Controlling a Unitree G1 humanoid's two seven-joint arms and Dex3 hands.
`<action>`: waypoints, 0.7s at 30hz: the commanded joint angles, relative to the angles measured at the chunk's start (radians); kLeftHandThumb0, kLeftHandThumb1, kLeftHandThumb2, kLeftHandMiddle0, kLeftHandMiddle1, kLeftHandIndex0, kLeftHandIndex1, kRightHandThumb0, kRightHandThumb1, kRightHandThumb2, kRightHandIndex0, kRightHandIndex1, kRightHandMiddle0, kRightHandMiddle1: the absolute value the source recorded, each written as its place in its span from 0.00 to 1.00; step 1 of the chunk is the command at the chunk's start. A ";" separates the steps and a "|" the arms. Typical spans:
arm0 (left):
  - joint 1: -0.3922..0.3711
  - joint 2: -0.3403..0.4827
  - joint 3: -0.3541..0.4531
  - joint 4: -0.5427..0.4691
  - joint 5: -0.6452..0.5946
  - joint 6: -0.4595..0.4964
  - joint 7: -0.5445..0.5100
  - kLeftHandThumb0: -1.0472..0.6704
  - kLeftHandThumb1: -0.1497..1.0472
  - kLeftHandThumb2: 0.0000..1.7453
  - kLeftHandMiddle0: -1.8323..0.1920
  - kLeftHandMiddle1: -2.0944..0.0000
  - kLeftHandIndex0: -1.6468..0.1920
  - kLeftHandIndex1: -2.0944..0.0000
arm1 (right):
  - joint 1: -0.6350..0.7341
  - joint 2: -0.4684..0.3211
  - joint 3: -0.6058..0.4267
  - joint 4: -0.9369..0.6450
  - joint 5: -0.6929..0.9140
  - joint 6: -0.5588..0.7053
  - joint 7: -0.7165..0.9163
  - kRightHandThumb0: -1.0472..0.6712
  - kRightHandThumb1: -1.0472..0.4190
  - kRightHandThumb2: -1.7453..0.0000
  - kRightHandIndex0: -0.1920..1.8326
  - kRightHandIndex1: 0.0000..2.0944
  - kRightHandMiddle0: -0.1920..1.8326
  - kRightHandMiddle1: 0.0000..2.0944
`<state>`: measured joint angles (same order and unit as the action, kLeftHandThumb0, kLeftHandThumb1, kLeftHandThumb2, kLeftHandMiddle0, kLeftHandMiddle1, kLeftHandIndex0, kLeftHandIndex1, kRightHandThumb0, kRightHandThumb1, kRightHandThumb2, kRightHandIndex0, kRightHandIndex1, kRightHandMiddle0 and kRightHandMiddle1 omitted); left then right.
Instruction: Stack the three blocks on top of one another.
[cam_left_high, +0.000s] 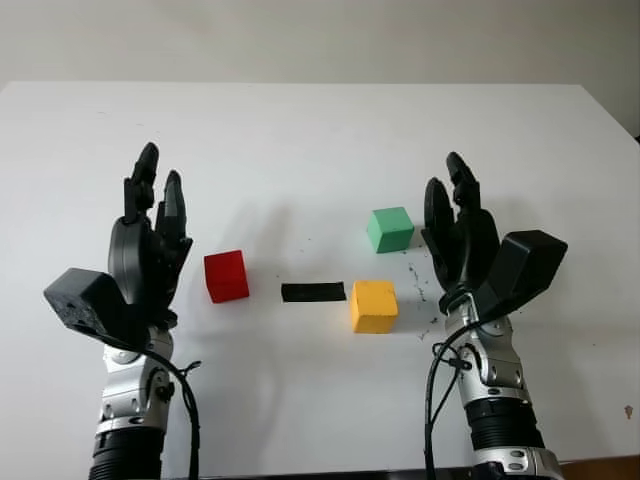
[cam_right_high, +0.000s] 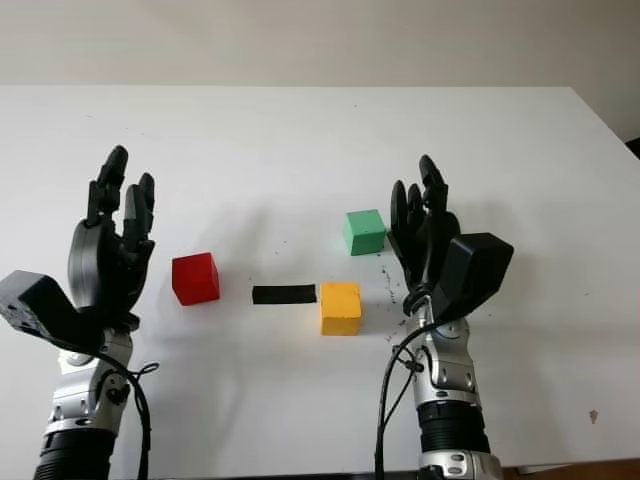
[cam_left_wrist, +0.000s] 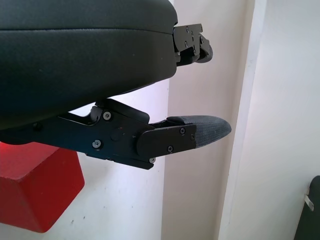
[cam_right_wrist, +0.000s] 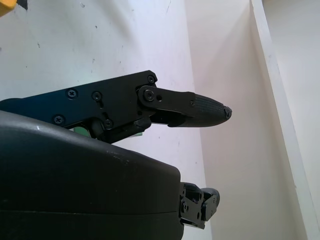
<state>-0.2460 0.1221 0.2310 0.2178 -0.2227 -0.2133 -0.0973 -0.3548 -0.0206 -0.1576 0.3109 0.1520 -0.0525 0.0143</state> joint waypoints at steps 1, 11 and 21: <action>-0.022 0.010 -0.004 -0.018 0.004 0.004 -0.006 0.26 1.00 0.27 0.86 0.97 0.94 0.82 | -0.018 -0.010 0.003 -0.027 -0.005 -0.002 0.002 0.25 0.00 0.70 0.04 0.08 0.00 0.19; -0.022 0.008 -0.010 -0.009 0.022 0.014 0.003 0.27 1.00 0.27 0.86 0.97 0.93 0.84 | -0.022 -0.005 0.001 -0.025 -0.003 -0.002 -0.010 0.25 0.00 0.69 0.05 0.07 0.00 0.21; 0.011 0.193 -0.091 -0.168 0.566 0.043 0.221 0.15 1.00 0.16 0.76 0.97 0.75 0.88 | -0.026 -0.011 0.002 -0.017 -0.024 -0.013 -0.022 0.24 0.00 0.69 0.05 0.06 0.00 0.21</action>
<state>-0.2423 0.2909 0.1552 0.0849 0.3081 -0.1777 0.1144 -0.3614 -0.0223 -0.1561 0.3001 0.1310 -0.0523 -0.0049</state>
